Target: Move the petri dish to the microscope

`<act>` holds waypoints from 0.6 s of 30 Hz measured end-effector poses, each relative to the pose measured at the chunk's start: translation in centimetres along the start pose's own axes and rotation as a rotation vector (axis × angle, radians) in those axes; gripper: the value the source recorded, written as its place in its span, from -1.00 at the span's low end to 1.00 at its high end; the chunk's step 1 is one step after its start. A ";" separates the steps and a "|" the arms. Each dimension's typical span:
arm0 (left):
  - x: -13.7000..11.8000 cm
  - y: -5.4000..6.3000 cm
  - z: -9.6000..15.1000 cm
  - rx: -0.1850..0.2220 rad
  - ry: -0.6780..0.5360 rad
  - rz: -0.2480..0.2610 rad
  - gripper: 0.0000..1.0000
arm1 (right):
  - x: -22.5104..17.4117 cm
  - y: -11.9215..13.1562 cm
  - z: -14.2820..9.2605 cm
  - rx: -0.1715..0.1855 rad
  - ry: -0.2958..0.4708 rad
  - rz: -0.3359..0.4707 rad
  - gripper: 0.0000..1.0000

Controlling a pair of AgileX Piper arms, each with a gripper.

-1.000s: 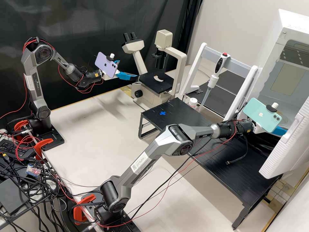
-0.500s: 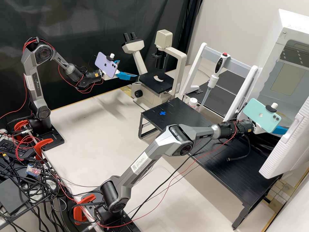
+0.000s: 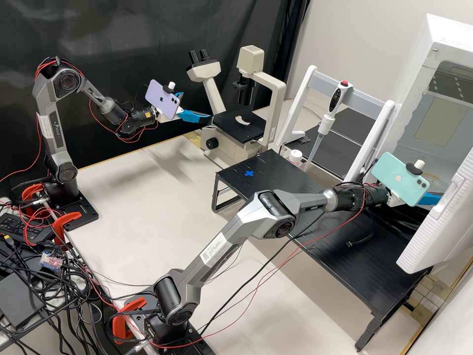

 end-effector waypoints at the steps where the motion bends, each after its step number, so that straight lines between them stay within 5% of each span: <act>1: 0.0 0.0 0.0 0.000 0.000 0.000 1.00 | 0.0 0.1 0.0 0.010 -0.002 -0.004 -1.00; 18: 0.0 0.0 0.0 0.000 0.000 0.000 1.00 | -1.1 0.5 0.1 0.001 0.022 -0.084 -1.00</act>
